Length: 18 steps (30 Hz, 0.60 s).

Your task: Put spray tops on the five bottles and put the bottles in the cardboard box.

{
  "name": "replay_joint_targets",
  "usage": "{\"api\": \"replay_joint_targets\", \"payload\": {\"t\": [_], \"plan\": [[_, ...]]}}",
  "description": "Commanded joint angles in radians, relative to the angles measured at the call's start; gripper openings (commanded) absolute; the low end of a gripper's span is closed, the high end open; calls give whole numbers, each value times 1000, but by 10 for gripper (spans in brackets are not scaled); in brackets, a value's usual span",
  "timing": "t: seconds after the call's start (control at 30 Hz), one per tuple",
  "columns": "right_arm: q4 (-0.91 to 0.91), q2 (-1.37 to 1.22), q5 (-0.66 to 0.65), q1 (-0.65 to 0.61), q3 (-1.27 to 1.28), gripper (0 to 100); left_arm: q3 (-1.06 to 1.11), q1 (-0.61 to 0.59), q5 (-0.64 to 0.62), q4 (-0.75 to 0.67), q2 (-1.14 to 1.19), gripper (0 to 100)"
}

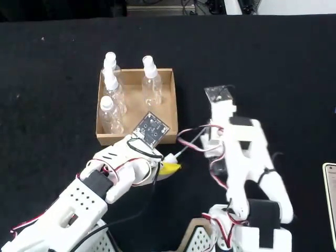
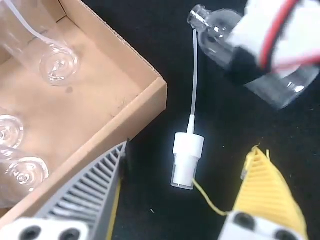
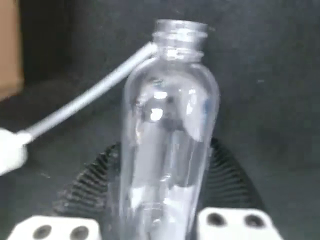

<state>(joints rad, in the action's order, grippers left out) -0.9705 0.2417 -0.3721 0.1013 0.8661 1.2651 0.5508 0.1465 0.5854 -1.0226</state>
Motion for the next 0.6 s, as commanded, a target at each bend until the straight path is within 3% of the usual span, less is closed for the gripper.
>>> {"api": "replay_joint_targets", "payload": {"t": [0.0,0.17,0.27,0.4,0.57], "plan": [[0,54,-408,198,-7,81,-8,2,8,-15,-23,333],[-9,54,-924,532,-47,92,-8,2,8,-17,-23,333],[-9,54,-1114,706,-110,92,-8,2,8,-18,-20,333],[-9,48,-1178,838,-150,109,-8,2,8,-17,-23,333],[-55,51,-1177,885,-136,263,-8,2,8,-18,-17,333]]}}
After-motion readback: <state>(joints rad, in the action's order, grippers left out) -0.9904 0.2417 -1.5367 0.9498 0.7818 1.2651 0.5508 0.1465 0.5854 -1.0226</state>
